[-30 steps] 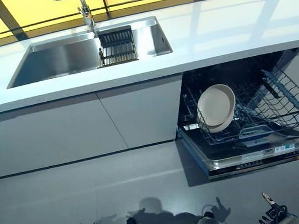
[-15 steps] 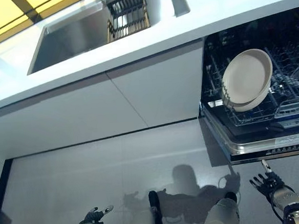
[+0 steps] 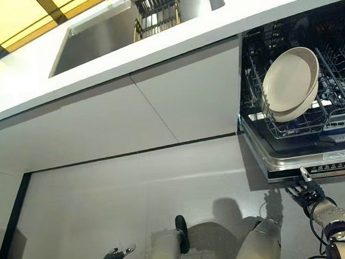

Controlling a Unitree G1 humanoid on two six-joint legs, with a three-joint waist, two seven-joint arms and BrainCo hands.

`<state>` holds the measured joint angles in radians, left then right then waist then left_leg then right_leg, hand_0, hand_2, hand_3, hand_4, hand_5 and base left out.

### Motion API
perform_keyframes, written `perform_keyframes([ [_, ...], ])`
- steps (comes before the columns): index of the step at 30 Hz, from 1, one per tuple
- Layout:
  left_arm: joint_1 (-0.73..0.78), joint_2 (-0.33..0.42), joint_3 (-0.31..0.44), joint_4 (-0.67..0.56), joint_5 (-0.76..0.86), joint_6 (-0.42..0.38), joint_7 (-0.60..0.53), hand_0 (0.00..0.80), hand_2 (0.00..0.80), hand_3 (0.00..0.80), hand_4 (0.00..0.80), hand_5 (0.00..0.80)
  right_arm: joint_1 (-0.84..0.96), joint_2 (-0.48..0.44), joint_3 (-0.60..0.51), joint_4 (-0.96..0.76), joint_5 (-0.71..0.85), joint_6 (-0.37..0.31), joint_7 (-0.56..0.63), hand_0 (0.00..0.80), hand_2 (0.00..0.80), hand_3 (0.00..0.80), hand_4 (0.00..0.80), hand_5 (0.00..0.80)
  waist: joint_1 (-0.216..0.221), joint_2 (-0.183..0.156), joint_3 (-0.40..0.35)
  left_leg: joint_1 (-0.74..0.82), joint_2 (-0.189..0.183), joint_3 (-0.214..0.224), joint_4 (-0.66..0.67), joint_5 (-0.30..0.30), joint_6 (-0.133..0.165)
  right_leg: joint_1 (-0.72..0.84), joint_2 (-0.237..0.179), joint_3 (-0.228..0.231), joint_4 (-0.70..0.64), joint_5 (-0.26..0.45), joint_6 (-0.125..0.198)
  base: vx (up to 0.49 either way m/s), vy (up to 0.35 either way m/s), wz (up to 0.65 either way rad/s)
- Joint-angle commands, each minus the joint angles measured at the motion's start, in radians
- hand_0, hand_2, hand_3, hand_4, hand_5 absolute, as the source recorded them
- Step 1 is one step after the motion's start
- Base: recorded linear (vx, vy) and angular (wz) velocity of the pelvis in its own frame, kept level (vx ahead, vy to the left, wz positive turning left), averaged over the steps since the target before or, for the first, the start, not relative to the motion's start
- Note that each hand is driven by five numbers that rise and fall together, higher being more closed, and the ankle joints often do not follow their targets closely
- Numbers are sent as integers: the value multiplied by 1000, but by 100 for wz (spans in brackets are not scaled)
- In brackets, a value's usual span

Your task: Take plates into dishwasher

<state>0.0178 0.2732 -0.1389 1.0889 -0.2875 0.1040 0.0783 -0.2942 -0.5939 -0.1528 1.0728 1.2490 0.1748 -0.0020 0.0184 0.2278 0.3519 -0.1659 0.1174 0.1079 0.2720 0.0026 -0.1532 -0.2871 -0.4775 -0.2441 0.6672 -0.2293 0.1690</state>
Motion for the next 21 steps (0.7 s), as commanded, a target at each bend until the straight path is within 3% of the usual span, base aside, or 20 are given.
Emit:
perform_keyframes([
  [1,2,47,-18,-5,37,9,-1,0,0,0,0,0,-352,21,23,-228,87,-76,89,0,0,0,0,0,78,-15,-21,-7,-16,-2,95,-66,62,120,47,-38,0,-49,-110,106,28,-5],
  [7,25,50,-26,-23,64,24,-8,0,0,0,0,0,-410,4,33,-267,113,-114,56,0,0,0,0,0,100,-21,-39,27,-4,-3,89,-65,59,179,52,-65,-26,-43,-108,98,2,-2],
  [17,66,70,1,-10,124,25,-12,0,0,0,0,0,-390,-31,19,-279,79,-89,30,0,0,0,0,0,122,-53,-75,82,21,3,68,-59,45,300,73,-113,-111,-26,-96,116,-23,2],
  [21,79,80,15,-15,153,22,-14,0,0,0,0,0,-361,-26,12,-282,92,-99,49,0,0,0,0,0,129,-64,-85,95,30,12,32,-28,51,331,86,-139,-168,15,-94,28,-21,7],
])
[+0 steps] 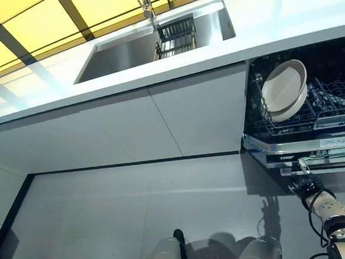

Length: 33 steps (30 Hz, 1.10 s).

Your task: Take plates into dishwasher

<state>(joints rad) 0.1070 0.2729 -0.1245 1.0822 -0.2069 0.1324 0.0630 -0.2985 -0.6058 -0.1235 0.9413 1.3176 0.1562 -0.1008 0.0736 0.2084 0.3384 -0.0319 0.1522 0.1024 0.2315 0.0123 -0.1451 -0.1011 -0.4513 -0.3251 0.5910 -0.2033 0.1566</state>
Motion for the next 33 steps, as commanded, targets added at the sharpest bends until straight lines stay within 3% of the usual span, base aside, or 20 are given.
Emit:
perform_keyframes([
  [1,-7,85,3,-11,78,-6,0,0,0,0,0,0,-349,-17,-21,-152,25,-75,149,0,0,0,0,0,75,-49,-76,-35,-3,18,63,-32,41,154,63,-62,-109,-4,-78,70,-43,9],
  [6,0,95,5,-6,90,-18,0,0,0,0,0,0,-337,-21,-26,-147,21,-74,166,0,0,0,0,0,78,-60,-87,-34,11,24,44,-14,33,176,75,-73,-155,17,-67,25,-19,4],
  [11,-5,110,15,0,99,-22,-4,0,0,0,0,0,-327,-30,-12,-130,-119,-56,149,0,0,0,0,0,81,-77,-94,-34,20,20,54,-32,20,192,78,-64,-166,4,-55,23,-29,0],
  [15,-5,123,25,-6,113,-30,-5,0,0,0,0,0,-305,-40,-3,-105,-161,-36,191,0,0,0,0,0,84,-95,-104,-40,34,34,34,-6,26,206,92,-83,-213,39,-57,-10,-60,7],
  [26,-20,140,51,16,125,-73,6,0,0,0,0,0,-210,-11,30,-52,-279,25,257,0,0,0,0,0,74,-152,-168,2,61,61,-144,79,11,245,159,-86,-416,121,-30,-18,-59,-2],
  [33,-59,141,49,38,114,-80,16,0,0,0,0,0,-155,0,64,-27,-435,31,273,0,0,0,0,0,59,-179,-207,35,70,79,-225,97,8,252,184,-84,-499,158,-19,-19,-23,-5],
])
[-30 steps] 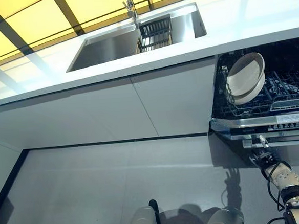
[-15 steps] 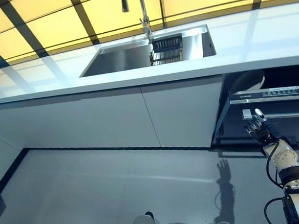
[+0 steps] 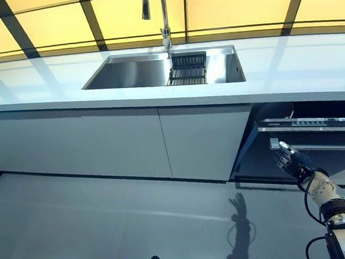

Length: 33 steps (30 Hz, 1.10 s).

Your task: Take plates into dishwasher

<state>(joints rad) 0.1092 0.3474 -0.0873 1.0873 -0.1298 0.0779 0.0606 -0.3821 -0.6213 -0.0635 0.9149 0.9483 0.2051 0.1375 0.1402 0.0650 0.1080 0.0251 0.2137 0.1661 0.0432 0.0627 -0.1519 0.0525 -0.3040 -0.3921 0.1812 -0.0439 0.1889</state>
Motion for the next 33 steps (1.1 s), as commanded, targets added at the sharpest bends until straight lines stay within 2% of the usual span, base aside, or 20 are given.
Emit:
perform_keyframes([
  [1,-64,68,12,36,37,-28,19,0,0,0,0,0,-69,17,9,-1,-71,-17,34,0,0,0,0,0,-7,-38,19,-19,9,18,-43,47,15,101,39,-18,-97,0,-51,0,0,0],
  [5,-76,73,13,39,40,-24,12,0,0,0,0,0,-63,23,13,-8,-21,-15,36,0,0,0,0,0,-6,-44,6,-6,11,16,-57,44,17,108,45,-18,-108,1,-50,11,-21,-5],
  [10,-76,73,8,38,37,-23,5,0,0,0,0,0,-78,24,-26,-48,127,0,-1,0,0,0,0,0,0,-45,-3,-3,11,11,-47,32,18,121,45,-24,-114,-1,-48,37,-12,-3],
  [13,-77,81,2,39,35,-18,-7,0,0,0,0,0,-153,-18,-54,-74,239,-2,-30,0,0,0,0,0,19,-48,-11,-4,4,-6,-38,21,20,134,45,-33,-118,-3,-46,76,0,4],
  [17,-76,92,-7,49,28,-16,-8,0,0,0,0,0,-281,-94,-60,-51,311,-1,-58,0,0,0,0,0,46,-54,-21,-7,-5,-22,-44,19,20,149,45,-50,-130,-2,-42,74,3,16],
  [18,-75,101,-14,50,29,-13,-8,0,0,0,0,0,-372,-152,-45,-15,339,6,-81,0,0,0,0,0,65,-59,-29,-9,-11,-31,-57,24,19,155,49,-61,-136,-2,-40,85,6,13],
  [21,-61,116,-13,60,42,-26,-9,0,0,0,0,0,-485,-237,-19,39,379,1,-80,0,0,0,0,0,95,-66,-38,-23,-24,-53,-70,33,17,170,52,-82,-147,-2,-37,96,9,20],
  [25,-49,131,-1,91,46,-44,-9,0,0,0,0,0,-619,-297,30,78,389,-40,-112,0,0,0,0,0,127,-74,-45,-40,-37,-76,-80,39,14,186,56,-105,-161,-3,-36,133,9,22],
  [27,-45,135,5,96,61,-44,-14,0,0,0,0,0,-646,-309,42,83,387,-45,-122,0,0,0,0,0,140,-79,-48,-43,-41,-97,-86,26,6,200,60,-101,-164,-21,-33,174,-28,28],
  [33,-35,137,9,118,99,-74,-19,0,0,0,0,0,-611,-272,31,65,357,-33,-143,0,0,0,0,0,159,-75,-31,-70,-60,-126,-83,27,13,199,55,-108,-164,-20,-33,60,0,19],
])
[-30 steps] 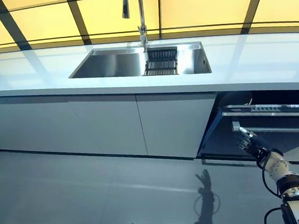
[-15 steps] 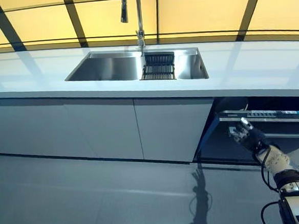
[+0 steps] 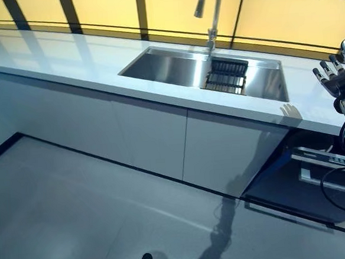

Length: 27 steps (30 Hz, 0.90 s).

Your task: Take plates into dishwasher

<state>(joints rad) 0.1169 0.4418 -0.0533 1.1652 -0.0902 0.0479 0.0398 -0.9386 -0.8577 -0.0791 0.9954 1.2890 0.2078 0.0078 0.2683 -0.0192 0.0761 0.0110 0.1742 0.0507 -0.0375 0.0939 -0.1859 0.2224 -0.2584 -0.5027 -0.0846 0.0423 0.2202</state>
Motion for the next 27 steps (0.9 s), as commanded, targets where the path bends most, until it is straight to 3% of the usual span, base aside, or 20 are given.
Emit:
perform_keyframes([
  [1,-43,41,-23,40,59,-48,1,0,0,0,0,0,-39,-24,40,-17,8,-35,-10,0,0,0,0,0,31,10,4,-59,-22,-13,0,-7,48,28,7,4,102,-106,-64,-56,36,9],
  [7,-43,31,-17,14,57,-48,-2,0,0,0,0,0,151,92,-8,-120,-17,-27,90,0,0,0,0,0,4,23,24,-73,-21,9,4,13,63,5,-6,8,103,-75,-64,-36,19,0],
  [11,-36,25,3,-9,42,-38,-3,0,0,0,0,0,330,195,-2,-272,-24,12,225,0,0,0,0,0,-34,26,32,-65,-8,33,10,12,67,-7,-13,34,112,-71,-62,-40,20,-9],
  [14,-37,21,23,-23,50,-30,-14,0,0,0,0,0,471,242,9,-352,-96,100,370,0,0,0,0,0,-68,20,37,-56,1,59,24,2,72,-14,-16,51,113,-66,-58,-71,19,-13],
  [19,-42,21,37,-18,50,-39,-11,0,0,0,0,0,589,246,38,-305,-242,296,522,0,0,0,0,0,-103,3,51,-56,15,97,90,-26,77,-32,-29,81,127,-59,-51,-91,20,-16],
  [23,-53,10,32,-12,36,-41,4,0,0,0,0,0,634,239,-3,-158,-299,378,528,0,0,0,0,0,-126,-11,63,-65,26,126,188,-77,86,-44,-40,120,126,-47,-45,-80,41,-27],
  [27,-70,-2,18,-15,14,-45,4,0,0,0,0,0,652,256,-78,-63,-226,369,418,0,0,0,0,0,-148,-14,86,-92,35,148,333,-165,114,-67,-71,166,176,-41,-51,-52,84,-32],
])
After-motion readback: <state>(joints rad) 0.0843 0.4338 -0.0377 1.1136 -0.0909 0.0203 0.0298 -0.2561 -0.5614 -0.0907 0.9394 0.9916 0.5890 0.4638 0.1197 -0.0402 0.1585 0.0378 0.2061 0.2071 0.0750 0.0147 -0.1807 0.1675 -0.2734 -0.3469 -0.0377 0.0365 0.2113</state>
